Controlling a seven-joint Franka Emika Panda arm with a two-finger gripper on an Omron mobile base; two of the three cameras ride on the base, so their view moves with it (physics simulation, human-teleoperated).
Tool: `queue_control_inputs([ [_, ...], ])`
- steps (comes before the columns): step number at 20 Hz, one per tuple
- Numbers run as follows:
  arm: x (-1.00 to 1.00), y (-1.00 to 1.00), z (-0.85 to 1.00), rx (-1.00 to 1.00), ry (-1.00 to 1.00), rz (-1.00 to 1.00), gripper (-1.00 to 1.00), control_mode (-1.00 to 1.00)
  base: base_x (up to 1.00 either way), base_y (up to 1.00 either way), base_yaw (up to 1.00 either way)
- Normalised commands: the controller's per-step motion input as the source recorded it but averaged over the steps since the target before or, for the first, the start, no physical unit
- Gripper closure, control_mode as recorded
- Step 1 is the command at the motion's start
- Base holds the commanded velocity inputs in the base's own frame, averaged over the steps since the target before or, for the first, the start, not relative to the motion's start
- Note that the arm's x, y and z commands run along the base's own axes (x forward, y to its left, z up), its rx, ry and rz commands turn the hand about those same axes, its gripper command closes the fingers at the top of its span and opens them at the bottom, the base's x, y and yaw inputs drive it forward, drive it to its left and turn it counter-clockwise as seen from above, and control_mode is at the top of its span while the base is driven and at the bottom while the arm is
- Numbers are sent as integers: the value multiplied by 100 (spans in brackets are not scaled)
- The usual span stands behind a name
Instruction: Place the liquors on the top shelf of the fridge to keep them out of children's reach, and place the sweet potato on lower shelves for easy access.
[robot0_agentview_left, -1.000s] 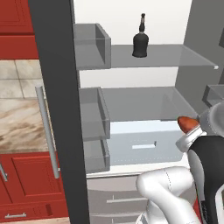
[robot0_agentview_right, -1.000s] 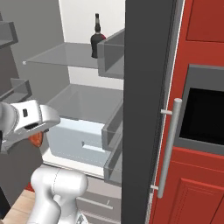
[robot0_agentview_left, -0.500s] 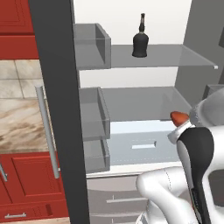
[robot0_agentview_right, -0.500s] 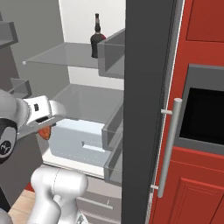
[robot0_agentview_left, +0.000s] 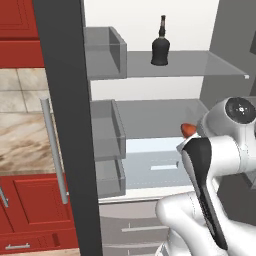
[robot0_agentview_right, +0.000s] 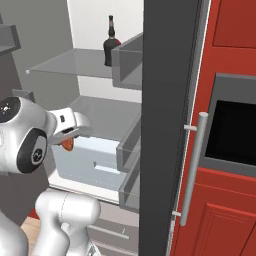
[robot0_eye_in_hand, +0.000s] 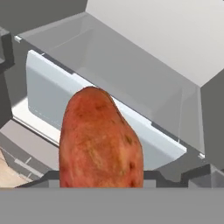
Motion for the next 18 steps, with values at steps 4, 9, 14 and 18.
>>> queue_control_inputs([
  [4,72,-1,-33,0,0,0,100,-100,0,0,0],
  [9,68,-10,-32,0,0,0,100,-100,0,0,0],
  [14,62,-29,-31,0,0,0,100,-100,0,0,0],
  [18,57,-29,-17,0,2,0,100,-100,0,0,0],
])
